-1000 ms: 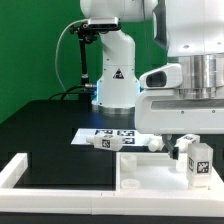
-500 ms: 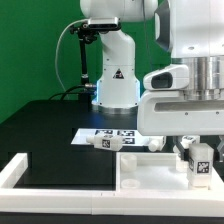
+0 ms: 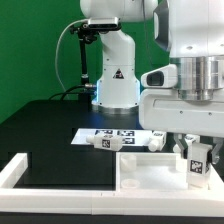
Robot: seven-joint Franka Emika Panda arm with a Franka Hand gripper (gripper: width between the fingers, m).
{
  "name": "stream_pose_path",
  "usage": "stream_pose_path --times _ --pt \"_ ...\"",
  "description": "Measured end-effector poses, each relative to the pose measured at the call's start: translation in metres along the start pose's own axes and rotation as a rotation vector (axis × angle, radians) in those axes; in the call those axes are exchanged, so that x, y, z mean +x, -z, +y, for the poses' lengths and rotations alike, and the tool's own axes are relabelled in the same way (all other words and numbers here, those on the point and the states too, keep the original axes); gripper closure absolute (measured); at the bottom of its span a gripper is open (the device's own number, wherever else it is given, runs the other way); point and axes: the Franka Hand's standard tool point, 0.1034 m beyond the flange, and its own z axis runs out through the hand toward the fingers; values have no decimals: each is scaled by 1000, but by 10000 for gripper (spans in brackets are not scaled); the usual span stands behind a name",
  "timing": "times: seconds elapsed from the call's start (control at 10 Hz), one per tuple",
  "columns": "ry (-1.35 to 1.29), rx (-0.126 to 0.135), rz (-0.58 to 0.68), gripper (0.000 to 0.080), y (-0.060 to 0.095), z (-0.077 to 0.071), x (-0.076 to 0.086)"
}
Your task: Assemble one leg
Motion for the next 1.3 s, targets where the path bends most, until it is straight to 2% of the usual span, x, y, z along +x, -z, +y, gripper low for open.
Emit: stream_pose_path --times 0.2,0.4,0.5,0.6,0.7,0.8,0.9,1.0,1.1,1.3 --pt "-382 28 -44 514 -2 2 2" --pt "-534 35 -62 514 -1 3 3" --pt "-529 33 -62 505 -2 3 3" --pt "-444 33 -60 505 -2 3 2" --pt "-327 34 -62 320 -4 2 -3" --pt "-152 17 -54 208 -3 1 -6" --pt "88 16 -53 208 -4 4 -4" --pt "253 13 -67 159 -5 7 -5" --pt "279 26 -41 152 -3 2 -14" --pt "443 24 -37 151 -4 5 -13"
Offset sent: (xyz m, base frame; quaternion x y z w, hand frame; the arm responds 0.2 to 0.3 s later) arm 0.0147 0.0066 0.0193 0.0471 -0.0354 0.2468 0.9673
